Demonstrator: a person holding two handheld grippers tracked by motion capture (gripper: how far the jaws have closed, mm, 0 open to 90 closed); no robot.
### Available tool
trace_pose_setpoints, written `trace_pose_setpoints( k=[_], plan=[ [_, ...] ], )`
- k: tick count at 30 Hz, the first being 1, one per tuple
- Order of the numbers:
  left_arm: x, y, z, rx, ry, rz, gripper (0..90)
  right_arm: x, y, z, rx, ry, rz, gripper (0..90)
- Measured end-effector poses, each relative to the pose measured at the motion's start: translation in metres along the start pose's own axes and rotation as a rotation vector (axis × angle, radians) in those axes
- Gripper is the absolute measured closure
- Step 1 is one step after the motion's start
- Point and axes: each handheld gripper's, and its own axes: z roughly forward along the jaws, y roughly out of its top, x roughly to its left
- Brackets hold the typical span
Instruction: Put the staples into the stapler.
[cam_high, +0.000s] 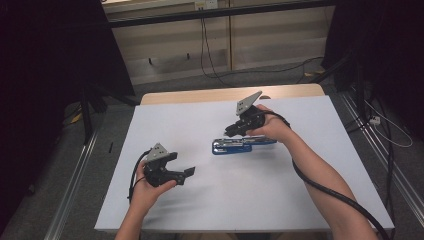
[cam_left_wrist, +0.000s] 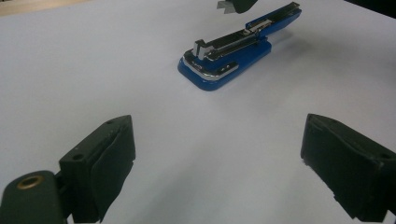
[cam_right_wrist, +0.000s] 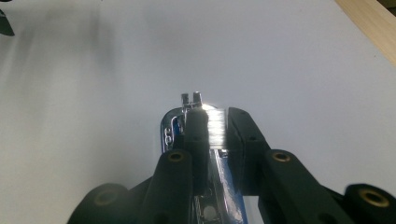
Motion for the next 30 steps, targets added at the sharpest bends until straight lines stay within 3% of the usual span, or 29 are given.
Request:
trace_pose_setpoints(
  k=[30],
  plan=[
    [0.001,-0.001,-0.003,-0.006,0.006,-0.008,10.2,0.003,0.001,0.02,0.036,0.037,-0.025,78.9]
  ],
)
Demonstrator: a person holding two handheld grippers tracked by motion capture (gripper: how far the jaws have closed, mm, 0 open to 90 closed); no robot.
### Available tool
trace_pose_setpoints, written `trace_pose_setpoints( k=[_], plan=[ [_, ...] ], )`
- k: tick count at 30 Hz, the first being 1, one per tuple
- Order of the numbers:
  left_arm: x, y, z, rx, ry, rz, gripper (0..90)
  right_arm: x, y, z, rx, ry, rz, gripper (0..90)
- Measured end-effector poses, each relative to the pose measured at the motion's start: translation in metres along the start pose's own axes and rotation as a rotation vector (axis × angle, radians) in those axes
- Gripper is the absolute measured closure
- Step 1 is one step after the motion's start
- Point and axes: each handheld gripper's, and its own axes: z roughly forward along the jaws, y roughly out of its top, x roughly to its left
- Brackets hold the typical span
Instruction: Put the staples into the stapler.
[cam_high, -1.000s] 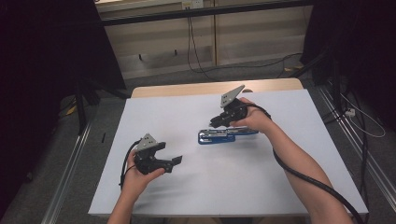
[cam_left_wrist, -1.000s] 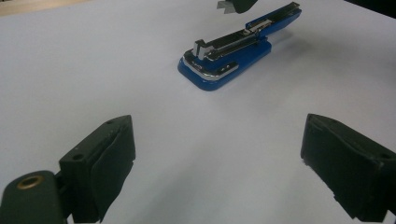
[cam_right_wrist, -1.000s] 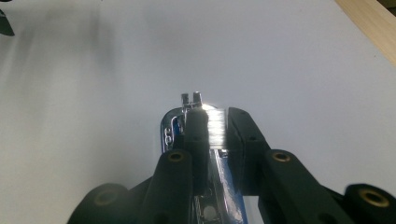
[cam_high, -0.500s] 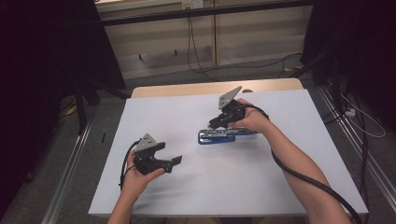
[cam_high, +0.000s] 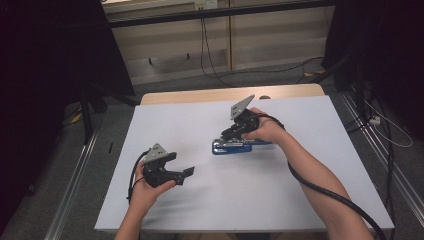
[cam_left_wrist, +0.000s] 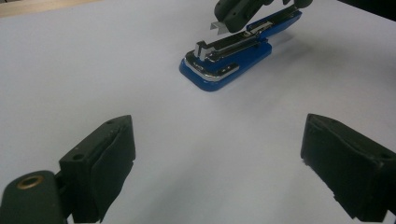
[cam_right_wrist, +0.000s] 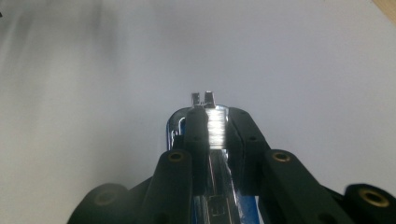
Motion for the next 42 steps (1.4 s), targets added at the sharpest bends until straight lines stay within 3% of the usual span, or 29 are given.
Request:
trace_pose_setpoints(
  k=[42],
  plan=[
    [0.003,-0.002,-0.001,0.003,0.007,-0.011,10.2,-0.002,0.001,0.011,0.027,0.034,-0.037,78.9]
  ],
)
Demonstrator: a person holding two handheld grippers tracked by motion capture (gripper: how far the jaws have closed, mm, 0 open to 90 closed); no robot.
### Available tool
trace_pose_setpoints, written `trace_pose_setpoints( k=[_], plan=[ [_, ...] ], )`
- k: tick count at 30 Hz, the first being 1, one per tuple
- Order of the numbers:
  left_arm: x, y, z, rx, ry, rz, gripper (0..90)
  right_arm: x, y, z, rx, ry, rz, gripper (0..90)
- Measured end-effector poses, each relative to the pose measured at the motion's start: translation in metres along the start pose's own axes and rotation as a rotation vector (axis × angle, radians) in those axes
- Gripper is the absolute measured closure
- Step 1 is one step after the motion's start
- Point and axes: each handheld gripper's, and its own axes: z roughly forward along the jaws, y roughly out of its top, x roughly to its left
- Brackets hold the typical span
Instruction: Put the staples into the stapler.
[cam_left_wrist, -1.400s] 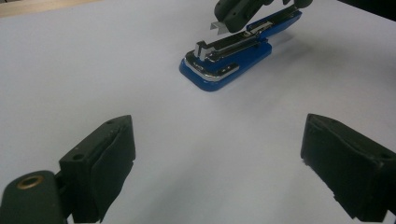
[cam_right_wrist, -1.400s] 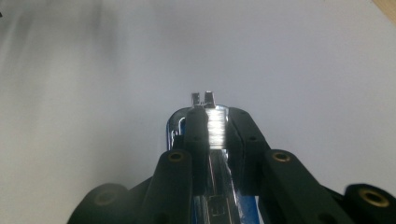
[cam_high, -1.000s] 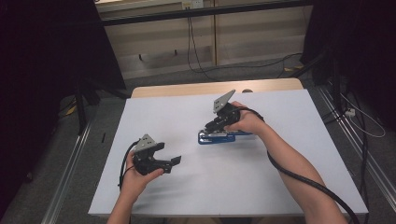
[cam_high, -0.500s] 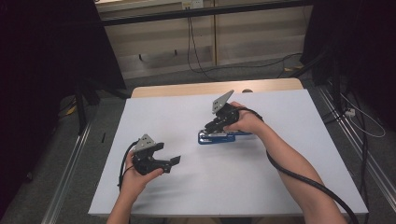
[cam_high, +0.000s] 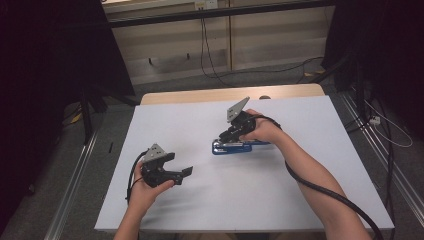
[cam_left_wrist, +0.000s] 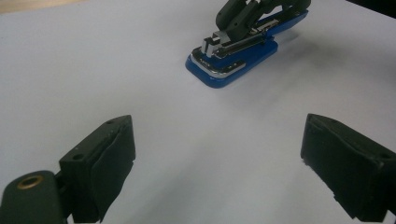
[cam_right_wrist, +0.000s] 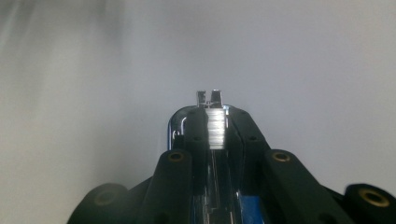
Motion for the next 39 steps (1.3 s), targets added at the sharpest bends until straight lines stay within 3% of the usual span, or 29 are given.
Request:
trace_pose_setpoints(
  k=[20,39],
  plan=[
    [0.0009,-0.0006,0.0008,0.006,0.006,-0.002,10.2,-0.0016,0.0017,0.0069,-0.012,0.01,-0.004,78.8],
    [0.0008,-0.0005,0.001,0.005,0.005,-0.003,10.2,0.0004,-0.0005,0.0013,-0.009,0.009,-0.019,78.8]
  ],
)
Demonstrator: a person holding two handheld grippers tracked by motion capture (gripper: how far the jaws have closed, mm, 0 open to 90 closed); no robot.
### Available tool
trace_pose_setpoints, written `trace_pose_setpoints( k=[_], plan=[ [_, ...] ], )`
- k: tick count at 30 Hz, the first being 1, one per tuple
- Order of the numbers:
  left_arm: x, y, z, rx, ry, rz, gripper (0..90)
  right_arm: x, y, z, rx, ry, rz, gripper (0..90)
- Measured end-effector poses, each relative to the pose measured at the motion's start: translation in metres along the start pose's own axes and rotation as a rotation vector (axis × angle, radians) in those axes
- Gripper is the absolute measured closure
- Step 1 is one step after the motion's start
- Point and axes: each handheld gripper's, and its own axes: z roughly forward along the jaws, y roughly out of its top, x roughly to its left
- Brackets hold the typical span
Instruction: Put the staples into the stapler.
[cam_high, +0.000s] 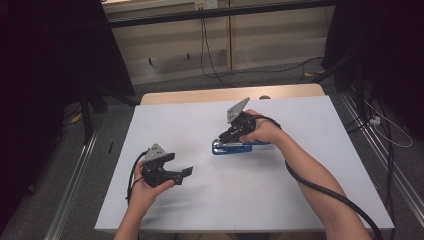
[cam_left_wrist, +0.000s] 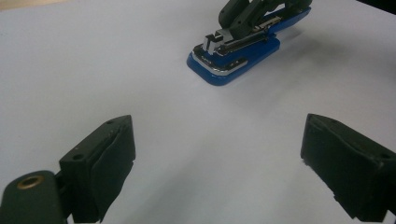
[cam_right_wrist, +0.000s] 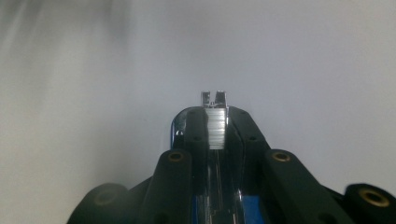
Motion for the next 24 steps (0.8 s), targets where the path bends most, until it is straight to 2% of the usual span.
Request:
trace_pose_setpoints(
  k=[8,15,21,24],
  plan=[
    [0.0005,-0.0001,-0.0002,0.003,-0.001,0.002,10.2,-0.0006,0.002,0.0043,0.006,0.003,-0.009,78.8],
    [0.0008,-0.0001,0.0,0.004,0.0,0.003,10.2,-0.0017,0.0032,0.007,-0.003,0.008,0.007,78.0],
    [0.0007,0.0,-0.0001,0.005,0.002,0.005,10.2,0.0001,0.0031,0.0085,0.005,0.0,0.024,68.8],
    [0.0005,0.0001,0.0002,0.001,0.001,0.003,10.2,0.0013,0.0017,0.0039,-0.02,-0.015,0.042,64.5]
  ],
)
